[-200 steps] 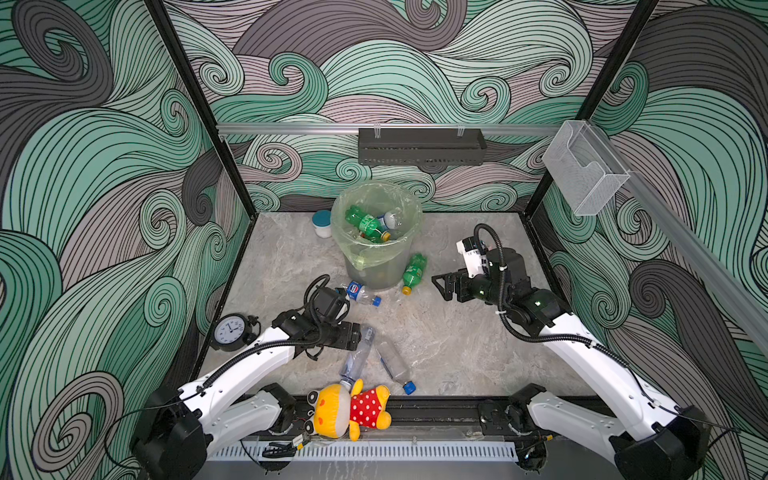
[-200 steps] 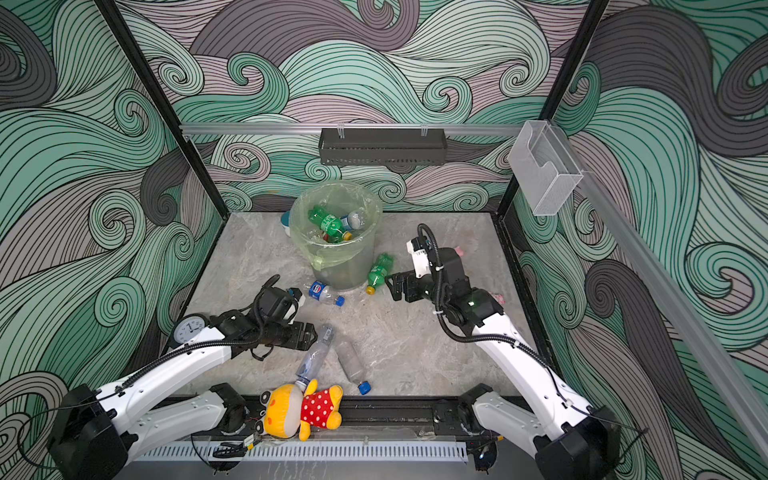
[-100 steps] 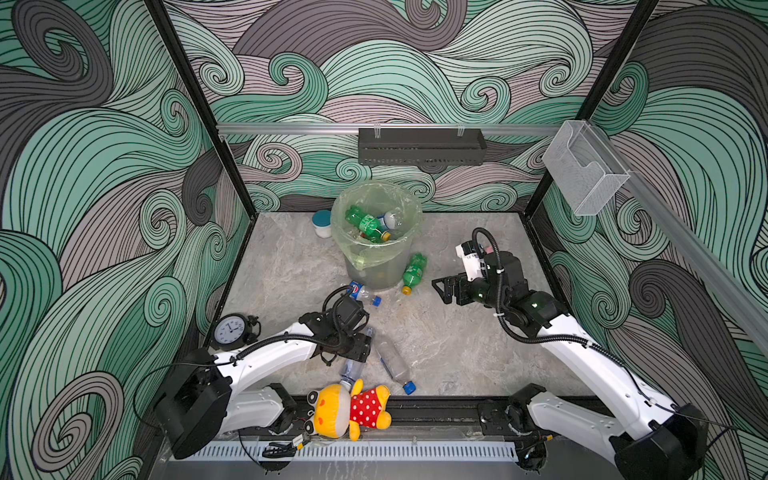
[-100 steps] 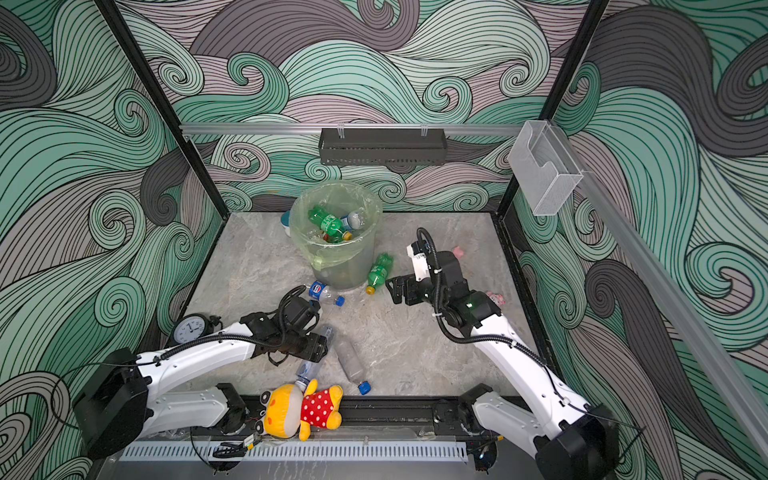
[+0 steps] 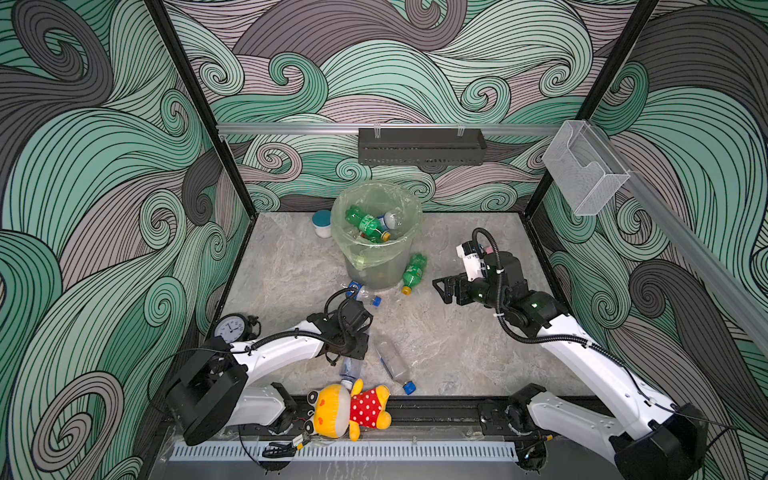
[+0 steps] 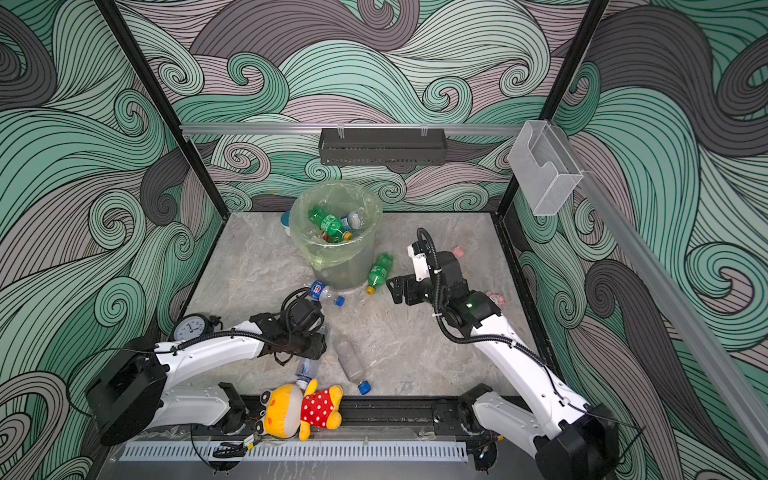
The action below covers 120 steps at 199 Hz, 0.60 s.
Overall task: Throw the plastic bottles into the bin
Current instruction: 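Lift the crushed clear bottle with the left gripper and carry it over the bin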
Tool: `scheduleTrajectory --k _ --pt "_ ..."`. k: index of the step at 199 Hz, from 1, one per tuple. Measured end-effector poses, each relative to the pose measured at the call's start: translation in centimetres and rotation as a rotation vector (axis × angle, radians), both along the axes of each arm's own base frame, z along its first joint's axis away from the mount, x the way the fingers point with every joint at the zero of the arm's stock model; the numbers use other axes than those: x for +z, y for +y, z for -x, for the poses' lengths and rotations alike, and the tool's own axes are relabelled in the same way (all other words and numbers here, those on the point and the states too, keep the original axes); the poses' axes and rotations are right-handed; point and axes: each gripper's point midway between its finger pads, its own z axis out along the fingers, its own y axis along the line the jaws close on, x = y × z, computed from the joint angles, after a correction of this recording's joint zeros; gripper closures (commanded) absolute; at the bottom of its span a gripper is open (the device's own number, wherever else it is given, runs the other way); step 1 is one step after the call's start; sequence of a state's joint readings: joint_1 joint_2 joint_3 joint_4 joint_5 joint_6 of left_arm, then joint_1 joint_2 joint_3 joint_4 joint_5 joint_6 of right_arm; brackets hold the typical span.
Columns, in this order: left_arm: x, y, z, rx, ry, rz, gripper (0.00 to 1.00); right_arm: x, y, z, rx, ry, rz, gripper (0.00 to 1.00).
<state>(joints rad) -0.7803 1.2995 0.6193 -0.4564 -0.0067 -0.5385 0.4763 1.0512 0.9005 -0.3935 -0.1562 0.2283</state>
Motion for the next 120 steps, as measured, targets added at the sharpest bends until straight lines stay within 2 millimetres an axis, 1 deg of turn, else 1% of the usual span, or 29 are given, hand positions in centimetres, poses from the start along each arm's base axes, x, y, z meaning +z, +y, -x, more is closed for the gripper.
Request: scheduleTrajectory --k 24,44,65,98,111,120 --pt "0.4 0.3 -0.3 0.017 -0.03 -0.002 0.54 0.0 -0.1 0.1 -0.002 -0.001 0.002 0.04" --pt "1.6 0.7 -0.7 0.032 -0.077 0.005 0.55 0.0 -0.2 0.2 -0.004 -0.003 0.005 0.04" --pt "3.3 1.5 -1.3 0.058 -0.147 0.009 0.55 0.0 -0.3 0.2 -0.007 -0.005 0.008 0.04" --pt "6.1 3.4 -1.5 0.099 -0.229 -0.025 0.55 -0.1 -0.3 0.2 -0.007 -0.002 0.009 0.04" --pt "7.9 3.9 -1.7 0.114 -0.264 -0.029 0.55 -0.1 -0.3 0.3 -0.007 -0.002 0.01 0.04" --pt "9.4 4.3 -1.9 0.126 -0.297 -0.023 0.55 -0.2 -0.3 0.3 -0.006 -0.001 0.011 0.04"
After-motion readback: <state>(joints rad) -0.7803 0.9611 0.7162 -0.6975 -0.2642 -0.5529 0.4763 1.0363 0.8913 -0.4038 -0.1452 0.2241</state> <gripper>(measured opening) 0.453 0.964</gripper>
